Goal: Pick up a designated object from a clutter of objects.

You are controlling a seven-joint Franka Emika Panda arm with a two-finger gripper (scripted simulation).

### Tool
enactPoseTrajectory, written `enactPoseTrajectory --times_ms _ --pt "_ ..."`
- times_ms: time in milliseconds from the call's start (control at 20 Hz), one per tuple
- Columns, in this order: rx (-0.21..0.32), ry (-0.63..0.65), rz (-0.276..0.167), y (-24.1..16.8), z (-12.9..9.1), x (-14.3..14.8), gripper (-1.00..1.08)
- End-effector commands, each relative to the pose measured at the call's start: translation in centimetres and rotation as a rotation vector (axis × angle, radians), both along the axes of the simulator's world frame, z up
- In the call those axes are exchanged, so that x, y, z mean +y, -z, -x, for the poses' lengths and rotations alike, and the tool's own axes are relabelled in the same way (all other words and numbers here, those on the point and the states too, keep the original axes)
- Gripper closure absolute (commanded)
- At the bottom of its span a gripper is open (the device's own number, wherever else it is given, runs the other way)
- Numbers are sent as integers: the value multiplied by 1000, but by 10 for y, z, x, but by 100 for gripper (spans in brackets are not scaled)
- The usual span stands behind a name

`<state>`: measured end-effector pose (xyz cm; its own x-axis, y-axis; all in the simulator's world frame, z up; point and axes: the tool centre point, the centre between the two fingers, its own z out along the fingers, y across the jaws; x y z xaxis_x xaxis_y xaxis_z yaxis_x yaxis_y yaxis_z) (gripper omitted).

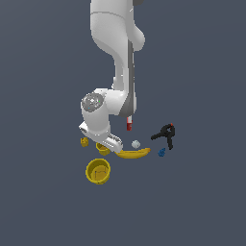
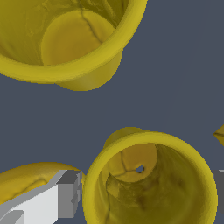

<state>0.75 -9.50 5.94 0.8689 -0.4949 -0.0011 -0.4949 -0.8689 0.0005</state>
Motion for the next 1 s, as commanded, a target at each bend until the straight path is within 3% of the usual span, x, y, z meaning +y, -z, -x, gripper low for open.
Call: enactPoseTrajectory --times_ms 0,200,250,950 --pt "-1 1 0 9 0 0 -92" --pt "-1 1 0 13 -1 0 -92" --pt "-1 1 0 13 -1 0 108" --pt "-2 0 0 8 -1 0 108"
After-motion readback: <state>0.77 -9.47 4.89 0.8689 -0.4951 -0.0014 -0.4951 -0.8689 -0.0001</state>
